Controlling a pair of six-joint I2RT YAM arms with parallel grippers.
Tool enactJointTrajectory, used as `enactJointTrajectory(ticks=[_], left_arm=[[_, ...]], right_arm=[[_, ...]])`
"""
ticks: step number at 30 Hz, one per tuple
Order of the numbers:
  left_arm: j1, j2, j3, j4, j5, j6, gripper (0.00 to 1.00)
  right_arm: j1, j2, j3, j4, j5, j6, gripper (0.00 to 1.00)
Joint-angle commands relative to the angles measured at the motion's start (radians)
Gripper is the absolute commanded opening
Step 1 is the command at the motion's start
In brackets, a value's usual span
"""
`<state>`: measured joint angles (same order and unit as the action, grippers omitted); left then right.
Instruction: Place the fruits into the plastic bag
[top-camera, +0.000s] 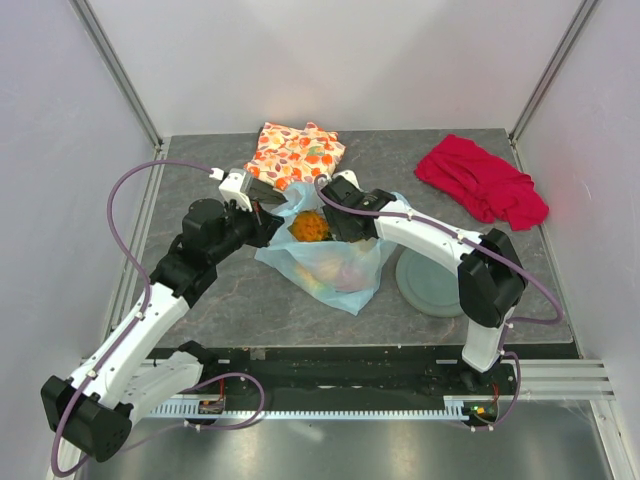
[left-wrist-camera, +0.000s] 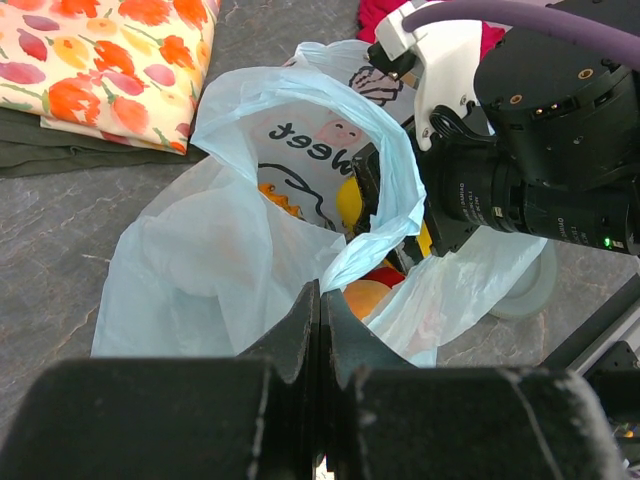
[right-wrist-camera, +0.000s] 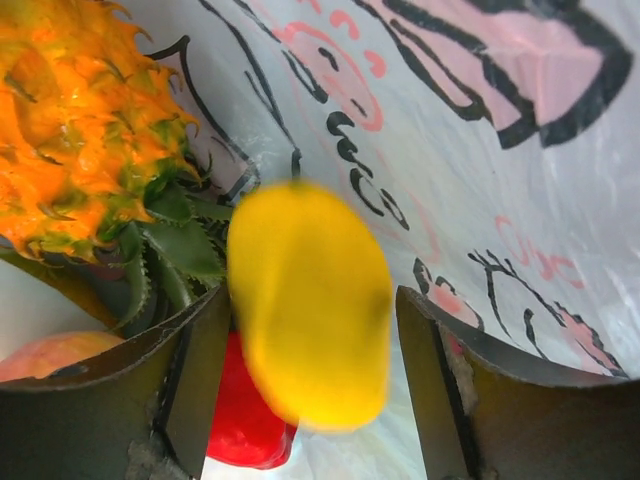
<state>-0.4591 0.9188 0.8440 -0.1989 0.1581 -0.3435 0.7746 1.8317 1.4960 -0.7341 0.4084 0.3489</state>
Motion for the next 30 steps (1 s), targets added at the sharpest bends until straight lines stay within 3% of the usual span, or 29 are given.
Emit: enactJointTrajectory(ticks=[1, 3, 5, 21, 27, 30], left_arm=[[0.008, -0.021, 0.0, 0.033, -0.02, 0.009, 0.01], [0.008, -0.023, -0.002, 0.035, -0.019, 0.009, 0.02], [0.008, -0.023, 0.0, 0.035, -0.019, 0.008, 0.02], [0.007, -0.015, 0.0, 0.036, -0.014, 0.006, 0.01], [0.008, -0.014, -0.002, 0.039, -0.009, 0.001, 0.02], [0.008, -0.009, -0.003, 0.047, -0.006, -0.002, 0.02]], right_arm=[[-0.001, -0.014, 0.038, 0.012, -0.019, 0.013, 0.74], [-0.003, -0.017, 0.047, 0.015, -0.028, 0.015, 0.87], [-0.001, -0.015, 0.061, 0.016, -0.037, 0.015, 0.89], [0.0, -0.328, 0.064, 0.22, -0.092, -0.005, 0.81], [-0.003, -0.448, 0.089, 0.228, -0.054, 0.009, 0.8], [-0.027, -0.428, 0.124, 0.115, 0.009, 0.076, 0.76]])
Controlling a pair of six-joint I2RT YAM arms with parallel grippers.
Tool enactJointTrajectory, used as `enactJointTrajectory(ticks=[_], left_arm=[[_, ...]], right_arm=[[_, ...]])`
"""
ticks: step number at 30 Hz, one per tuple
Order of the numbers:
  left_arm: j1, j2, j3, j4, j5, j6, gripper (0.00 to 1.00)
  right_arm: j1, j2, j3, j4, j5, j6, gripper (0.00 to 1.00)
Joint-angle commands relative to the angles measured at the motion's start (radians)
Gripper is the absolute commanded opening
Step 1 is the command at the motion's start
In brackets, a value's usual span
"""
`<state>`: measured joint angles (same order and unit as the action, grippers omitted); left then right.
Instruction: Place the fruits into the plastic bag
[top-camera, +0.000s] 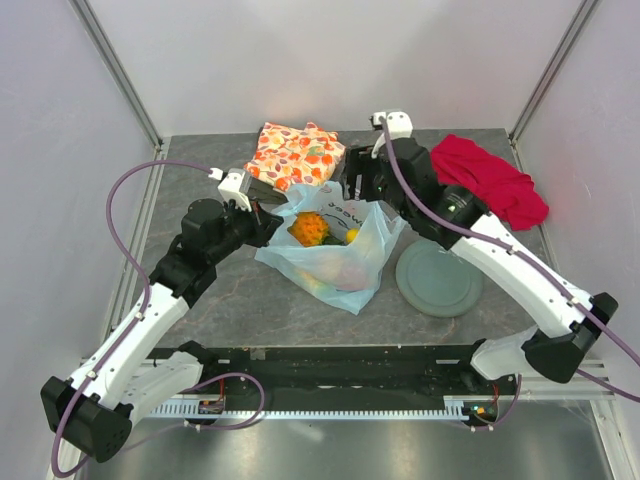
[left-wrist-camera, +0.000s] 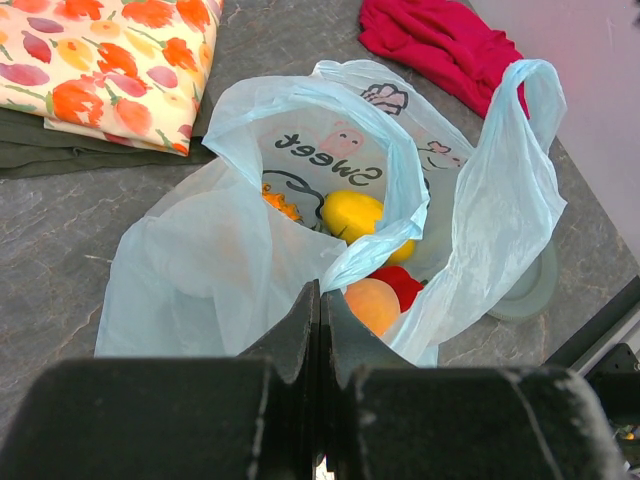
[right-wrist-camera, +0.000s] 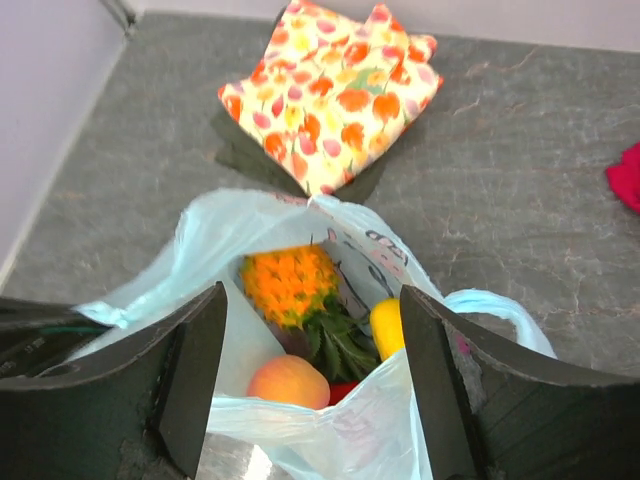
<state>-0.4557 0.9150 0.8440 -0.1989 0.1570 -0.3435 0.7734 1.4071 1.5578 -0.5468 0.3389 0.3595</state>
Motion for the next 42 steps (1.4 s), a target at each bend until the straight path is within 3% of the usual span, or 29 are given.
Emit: enactJointTrajectory(ticks=[1, 7, 38, 40, 42], left_arm=[[0.005, -0.004, -0.003, 0.047, 0.001, -0.002, 0.02], [0.005, -0.004, -0.003, 0.052, 0.013, -0.011, 0.02], [0.005, -0.001, -0.006, 0.055, 0.018, -0.019, 0.01], [0.005, 0.007, 0.001, 0.055, 0.026, -0.019, 0.02], [0.005, 0.01, 0.009, 0.055, 0.029, -0.019, 0.02]], right_arm=[[-0.04, 0.004, 0.064, -0.125, 0.081, 0.102, 0.75], [-0.152, 0.015, -0.002, -0.157, 0.016, 0.197, 0.7], [-0.161, 0.026, -0.151, -0.14, -0.113, 0.184, 0.5], [-0.161, 0.049, -0.142, -0.133, -0.145, 0.179, 0.45], [-0.16, 0.059, -0.111, -0.122, -0.167, 0.168, 0.28]])
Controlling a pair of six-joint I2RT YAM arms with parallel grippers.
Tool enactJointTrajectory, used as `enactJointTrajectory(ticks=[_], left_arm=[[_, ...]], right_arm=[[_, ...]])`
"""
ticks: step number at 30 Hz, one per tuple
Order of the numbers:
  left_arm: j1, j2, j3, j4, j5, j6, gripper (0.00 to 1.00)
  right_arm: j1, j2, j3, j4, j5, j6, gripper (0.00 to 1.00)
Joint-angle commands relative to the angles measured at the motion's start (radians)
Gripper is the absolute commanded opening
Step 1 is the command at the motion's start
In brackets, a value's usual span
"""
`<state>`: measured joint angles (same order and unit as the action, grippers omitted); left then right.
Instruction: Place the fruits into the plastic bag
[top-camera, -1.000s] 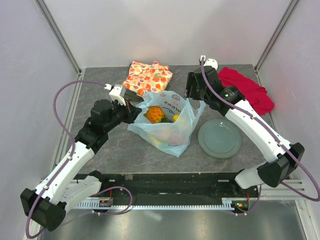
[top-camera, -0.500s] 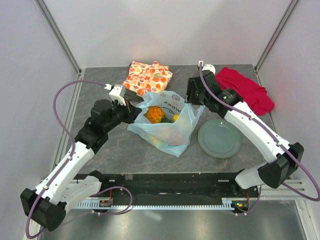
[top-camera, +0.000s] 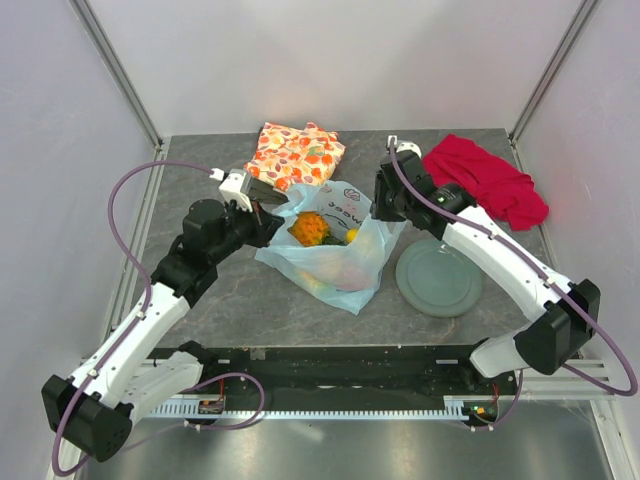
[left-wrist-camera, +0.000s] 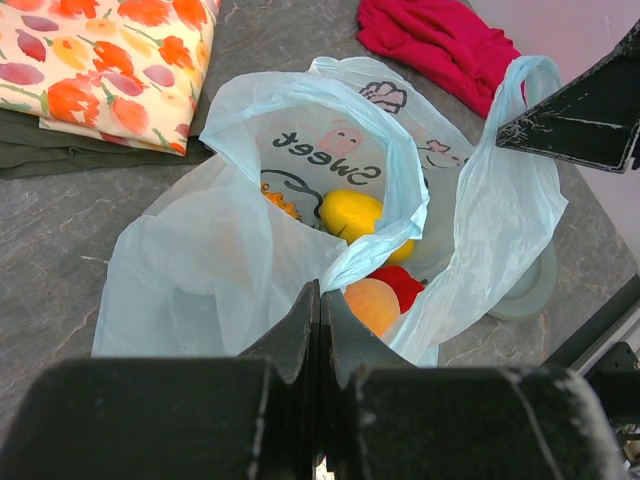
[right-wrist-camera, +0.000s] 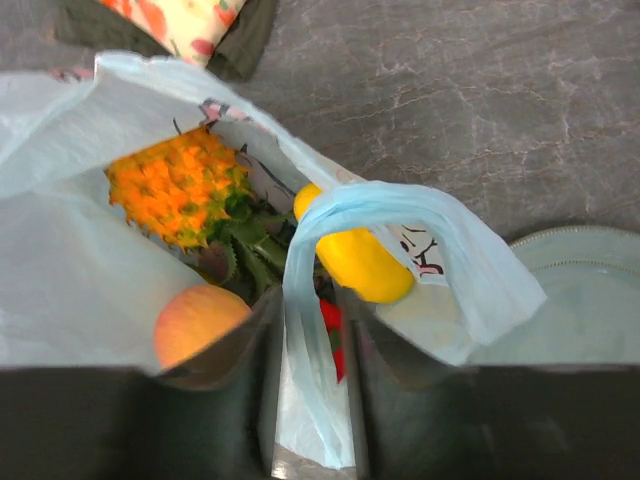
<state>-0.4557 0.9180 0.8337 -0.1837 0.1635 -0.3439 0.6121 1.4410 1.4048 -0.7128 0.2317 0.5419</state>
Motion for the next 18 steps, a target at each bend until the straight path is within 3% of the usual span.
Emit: enactJointTrajectory(ticks=[1, 3, 9, 13, 18], left_arm=[[0.005, 0.008, 0.024, 0.036, 0.019, -0.018, 0.02], [0.005, 0.01, 0.054, 0.032, 0.013, -0.017, 0.01], [0.003, 0.009, 0.238, -0.033, -0.03, -0.026, 0.02], [0.005, -0.097, 0.199, 0.058, -0.039, -0.038, 0.01], [0.005, -0.175, 0.107, 0.141, -0.044, -0.035, 0.01]], right_arm=[[0.002, 0.027, 0.071, 0.044, -0.066, -0.019, 0.11], [0.001, 0.016, 0.112, 0.045, -0.058, -0.028, 0.0], [0.023, -0.164, 0.189, 0.283, -0.065, -0.194, 0.0], [0.023, -0.183, 0.269, 0.285, -0.042, -0.252, 0.0], [0.023, -0.186, 0.241, 0.283, -0.083, -0.223, 0.0]])
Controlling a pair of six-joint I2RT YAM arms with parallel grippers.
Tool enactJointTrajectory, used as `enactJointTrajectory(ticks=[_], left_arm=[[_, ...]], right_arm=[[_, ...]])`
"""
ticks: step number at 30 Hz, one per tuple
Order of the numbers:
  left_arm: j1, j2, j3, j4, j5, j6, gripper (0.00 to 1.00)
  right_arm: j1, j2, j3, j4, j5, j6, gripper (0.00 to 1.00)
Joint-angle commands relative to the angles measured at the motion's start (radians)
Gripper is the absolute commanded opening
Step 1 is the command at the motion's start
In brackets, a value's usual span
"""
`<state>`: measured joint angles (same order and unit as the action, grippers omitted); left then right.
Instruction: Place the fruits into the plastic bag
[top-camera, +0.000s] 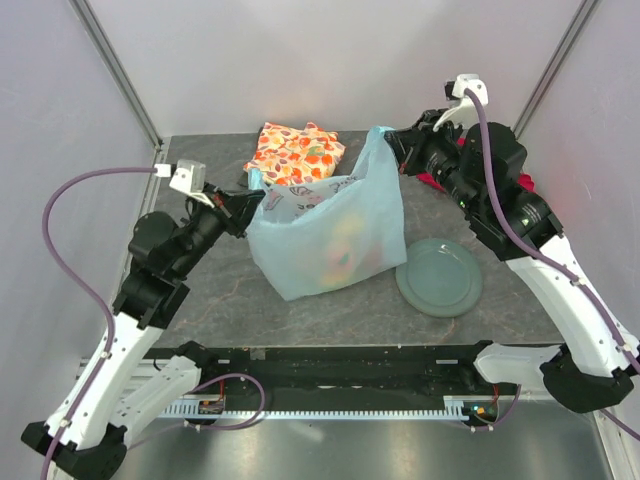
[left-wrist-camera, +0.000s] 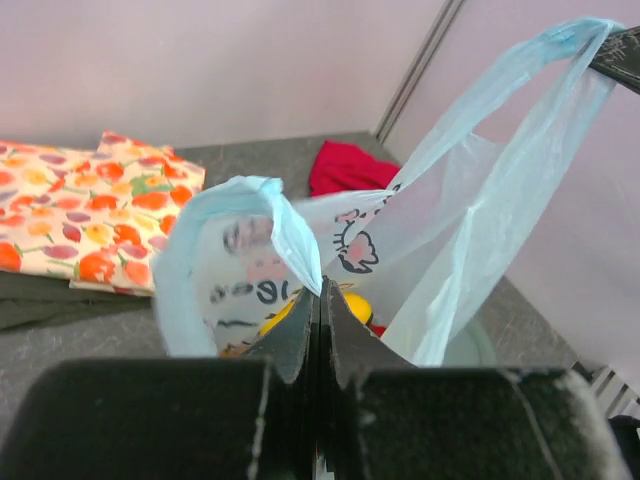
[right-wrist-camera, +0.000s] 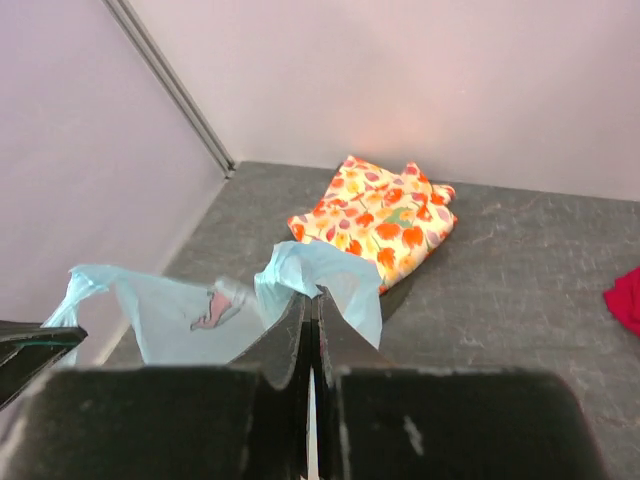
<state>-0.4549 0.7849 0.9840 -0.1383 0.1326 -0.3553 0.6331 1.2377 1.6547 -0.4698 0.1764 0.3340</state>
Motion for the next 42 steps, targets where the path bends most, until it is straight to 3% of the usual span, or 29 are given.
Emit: enactJointTrajectory(ticks=[1, 11, 28, 36, 38, 39, 42], left_arm=[[0.004, -0.042, -0.048, 0.097, -0.011, -0.021, 0.02], [0.004, 0.054, -0.065, 0.002, 0.056, 0.01, 0.02], [0.002, 0.119, 0.062, 0.183, -0.047, 0.19, 0.02], [0.002, 0.083, -0.039, 0.144, -0.047, 0.142, 0.01], [0.004, 0.08, -0.042, 0.076, -0.039, 0.122, 0.02], [0.004, 0.071, -0.048, 0.068, -0.034, 0.116, 0.03], [0.004, 0.05, -0.064, 0.065, -0.027, 0.096, 0.17]], right_arm=[[0.002, 0.016, -0.031, 0.042, -0.034, -0.006, 0.0], [0.002, 0.0, -0.173, 0.025, 0.003, 0.043, 0.0], [0.002, 0.098, 0.047, 0.083, -0.015, -0.036, 0.0], [0.002, 0.04, -0.149, 0.069, -0.002, 0.016, 0.01], [0.0, 0.022, -0.18, 0.059, 0.006, 0.031, 0.05], [0.002, 0.014, -0.2, 0.054, 0.011, 0.046, 0.12], [0.002, -0.003, -0.214, 0.053, 0.021, 0.045, 0.31]])
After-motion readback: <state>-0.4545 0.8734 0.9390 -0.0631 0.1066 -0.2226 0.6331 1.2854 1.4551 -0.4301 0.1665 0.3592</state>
